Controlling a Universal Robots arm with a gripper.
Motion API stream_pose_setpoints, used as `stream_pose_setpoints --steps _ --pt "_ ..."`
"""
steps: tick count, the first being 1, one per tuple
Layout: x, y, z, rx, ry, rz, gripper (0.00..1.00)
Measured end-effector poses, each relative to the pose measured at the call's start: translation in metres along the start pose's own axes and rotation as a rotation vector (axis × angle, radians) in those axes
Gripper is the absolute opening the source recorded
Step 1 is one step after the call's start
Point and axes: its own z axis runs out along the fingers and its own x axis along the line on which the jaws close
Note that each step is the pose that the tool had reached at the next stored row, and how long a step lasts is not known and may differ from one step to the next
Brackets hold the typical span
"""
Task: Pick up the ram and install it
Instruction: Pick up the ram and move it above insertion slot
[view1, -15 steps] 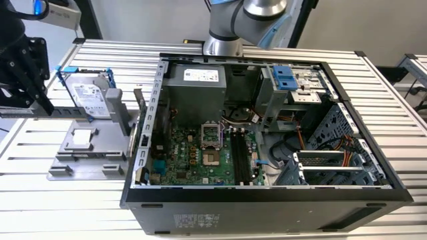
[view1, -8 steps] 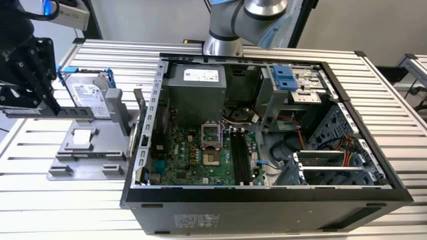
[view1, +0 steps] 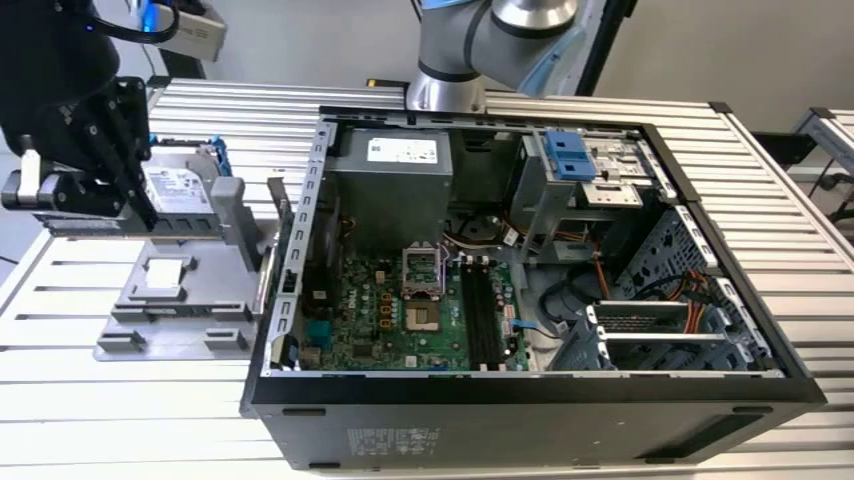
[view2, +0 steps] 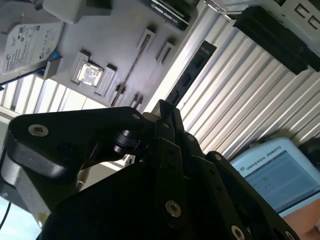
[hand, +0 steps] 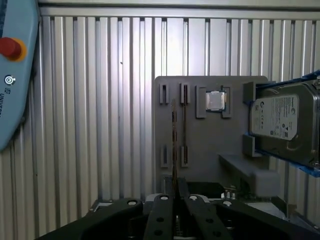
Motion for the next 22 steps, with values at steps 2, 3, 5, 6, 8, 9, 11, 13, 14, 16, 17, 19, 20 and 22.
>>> stream_pose_setpoints --steps 2,3,5,6,8,9,11,13,14,16,17,19,20,22 --pt "0.0 -0.0052 0.0 -0.0002 -0.0012 -0.007 0.0" --pt "-0.0001 -0.0079 0.0 -0.0003 -0.0018 -0.01 0.0" --pt "-0.0001 -0.0132 0.0 -0.0006 -0.003 -0.017 0.0" --pt "-0.0001 -0.0165 -0.0001 -0.0008 -0.0032 -0.02 0.0" --pt "-0.0002 -0.0236 -0.0001 -0.0016 -0.0034 -0.023 0.0" --pt "-0.0002 -0.0269 -0.0001 -0.0025 -0.0034 -0.023 0.0" --pt "-0.0003 -0.0336 -0.0001 -0.0049 -0.0035 -0.023 0.0" --pt "-0.0003 -0.0402 -0.0002 -0.0078 -0.0034 -0.024 0.0" --pt "-0.0003 -0.0432 -0.0002 -0.0092 -0.0034 -0.024 0.0" --pt "-0.0004 -0.0494 -0.0002 -0.0118 -0.0034 -0.023 0.0" --pt "-0.0004 -0.0526 -0.0003 -0.0132 -0.0034 -0.023 0.0" --pt "-0.0004 -0.059 -0.0003 -0.0165 -0.0034 -0.023 0.0" --pt "-0.0004 -0.0621 -0.0003 -0.0182 -0.0034 -0.023 0.0" --pt "-0.0005 -0.0687 -0.0003 -0.0214 -0.0032 -0.023 0.0"
